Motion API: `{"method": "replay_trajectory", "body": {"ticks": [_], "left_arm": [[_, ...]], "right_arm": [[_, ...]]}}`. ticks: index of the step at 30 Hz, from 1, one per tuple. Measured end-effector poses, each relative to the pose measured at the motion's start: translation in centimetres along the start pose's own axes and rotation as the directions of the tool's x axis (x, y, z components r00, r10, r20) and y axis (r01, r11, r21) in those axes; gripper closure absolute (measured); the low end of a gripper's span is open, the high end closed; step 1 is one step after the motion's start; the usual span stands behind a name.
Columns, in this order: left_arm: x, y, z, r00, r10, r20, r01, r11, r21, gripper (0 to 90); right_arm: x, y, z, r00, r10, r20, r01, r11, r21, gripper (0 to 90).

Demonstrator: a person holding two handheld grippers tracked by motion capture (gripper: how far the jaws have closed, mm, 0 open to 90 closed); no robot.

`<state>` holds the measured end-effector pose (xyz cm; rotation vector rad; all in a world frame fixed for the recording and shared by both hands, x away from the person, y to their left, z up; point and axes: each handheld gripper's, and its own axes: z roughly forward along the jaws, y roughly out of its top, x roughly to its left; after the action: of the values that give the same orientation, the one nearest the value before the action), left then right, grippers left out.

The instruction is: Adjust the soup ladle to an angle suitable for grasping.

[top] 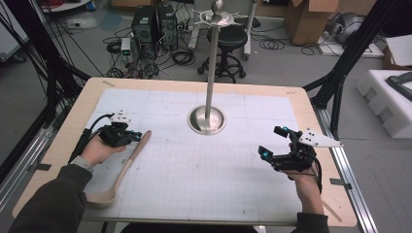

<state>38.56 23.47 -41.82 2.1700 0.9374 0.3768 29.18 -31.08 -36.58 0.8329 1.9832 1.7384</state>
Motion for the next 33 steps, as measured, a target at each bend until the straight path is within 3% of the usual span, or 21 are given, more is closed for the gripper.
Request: {"method": "replay_trajectory", "body": {"ticks": [5, 8, 13, 21, 33], "left_arm": [[0.8, 0.1, 0.7, 0.9993, -0.031, 0.02, 0.031, 0.9995, -0.008, 89.9], [1.0, 0.1, 1.3, 0.9991, -0.041, 0.01, 0.041, 0.9991, 0.012, 89.8], [1.1, 0.3, 1.9, 0.9993, -0.038, 0.009, 0.037, 0.9981, 0.049, 89.7], [0.7, 0.4, 2.9, 0.9987, -0.045, 0.026, 0.043, 0.9975, 0.055, 89.7], [-2.7, 1.8, 4.2, 0.9953, 0.017, 0.095, -0.026, 0.9958, 0.088, 89.7]], "right_arm": [[0.0, 0.0, -0.1, 1.0, 0.001, -0.001, -0.001, 1.0, -0.007, 1.2], [0.0, 0.0, -0.1, 1.0, 0.003, -0.002, -0.003, 1.0, -0.006, 1.2], [-0.1, 0.0, -0.2, 1.0, 0.003, -0.002, -0.003, 1.0, -0.01, 1.2], [-0.2, 0.0, -0.4, 0.9999, 0.011, 0.003, -0.011, 1.0, -0.013, 1.2], [0.0, 0.0, -0.2, 1.0, 0.001, -0.001, -0.001, 1.0, -0.009, 1.2]]}}
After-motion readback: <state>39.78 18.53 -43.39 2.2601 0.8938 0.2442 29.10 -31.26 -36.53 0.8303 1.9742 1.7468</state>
